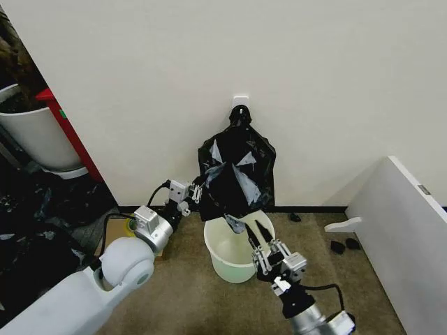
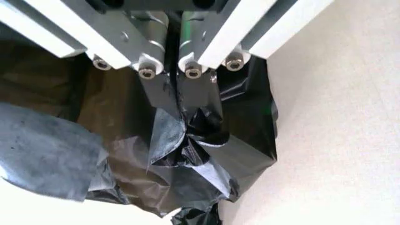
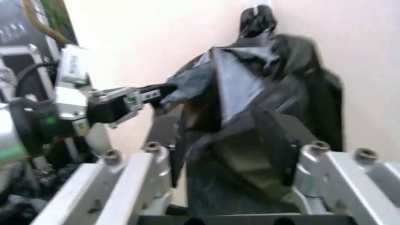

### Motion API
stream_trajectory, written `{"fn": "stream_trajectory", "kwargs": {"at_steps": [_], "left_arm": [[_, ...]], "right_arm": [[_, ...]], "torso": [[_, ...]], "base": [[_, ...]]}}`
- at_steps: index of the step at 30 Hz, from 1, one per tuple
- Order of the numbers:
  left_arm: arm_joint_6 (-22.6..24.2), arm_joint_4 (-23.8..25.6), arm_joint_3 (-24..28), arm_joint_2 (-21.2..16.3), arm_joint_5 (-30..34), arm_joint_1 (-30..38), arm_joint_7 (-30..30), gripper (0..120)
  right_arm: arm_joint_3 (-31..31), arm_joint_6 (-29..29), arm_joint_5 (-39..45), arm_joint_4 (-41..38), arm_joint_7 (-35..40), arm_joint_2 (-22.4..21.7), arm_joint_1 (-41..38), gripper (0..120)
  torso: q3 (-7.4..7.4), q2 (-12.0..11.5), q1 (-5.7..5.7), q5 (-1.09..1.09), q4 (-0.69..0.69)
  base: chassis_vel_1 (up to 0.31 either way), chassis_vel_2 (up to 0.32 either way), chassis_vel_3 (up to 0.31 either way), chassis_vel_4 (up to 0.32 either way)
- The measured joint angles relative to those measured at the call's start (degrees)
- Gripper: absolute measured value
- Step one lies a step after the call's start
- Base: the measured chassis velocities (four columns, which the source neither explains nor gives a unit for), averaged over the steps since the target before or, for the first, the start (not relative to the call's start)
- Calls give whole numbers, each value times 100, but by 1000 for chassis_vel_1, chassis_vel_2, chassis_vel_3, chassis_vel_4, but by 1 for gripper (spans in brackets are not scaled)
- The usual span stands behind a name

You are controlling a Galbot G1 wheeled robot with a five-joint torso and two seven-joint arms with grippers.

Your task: Place the garbage bag over the trash bin.

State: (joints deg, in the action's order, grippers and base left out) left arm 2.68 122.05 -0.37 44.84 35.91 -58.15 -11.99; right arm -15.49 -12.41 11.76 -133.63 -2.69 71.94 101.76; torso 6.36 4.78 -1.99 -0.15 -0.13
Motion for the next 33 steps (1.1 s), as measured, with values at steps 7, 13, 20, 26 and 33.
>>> {"fn": "stream_trajectory", "kwargs": {"at_steps": [7,13,20,26,33], "left_arm": [[1,73,63,47,-28,-32,-20,0],[20,94,134,75,-41,-19,-25,0],[45,171,208,44,-35,68,-35,0],[52,170,342,30,-12,234,-34,0],[55,224,318,30,-19,134,-31,0]], "right_arm": [[-93,727,-623,-112,547,-366,-491,73],[26,946,-924,66,470,-743,-1056,94],[121,883,-1344,-118,281,-926,-1368,100],[236,1102,-1451,-8,165,-1088,-1615,100],[565,1535,-1375,430,157,-1288,-2163,84]], "torso": [[0,0,0,1,0],[1,0,0,1,1],[0,0,0,1,1],[1,0,0,1,-1],[1,0,-1,1,1]], "base": [[0,0,0,0],[0,0,0,0],[0,0,0,0],[0,0,0,0],[0,0,0,0]]}}
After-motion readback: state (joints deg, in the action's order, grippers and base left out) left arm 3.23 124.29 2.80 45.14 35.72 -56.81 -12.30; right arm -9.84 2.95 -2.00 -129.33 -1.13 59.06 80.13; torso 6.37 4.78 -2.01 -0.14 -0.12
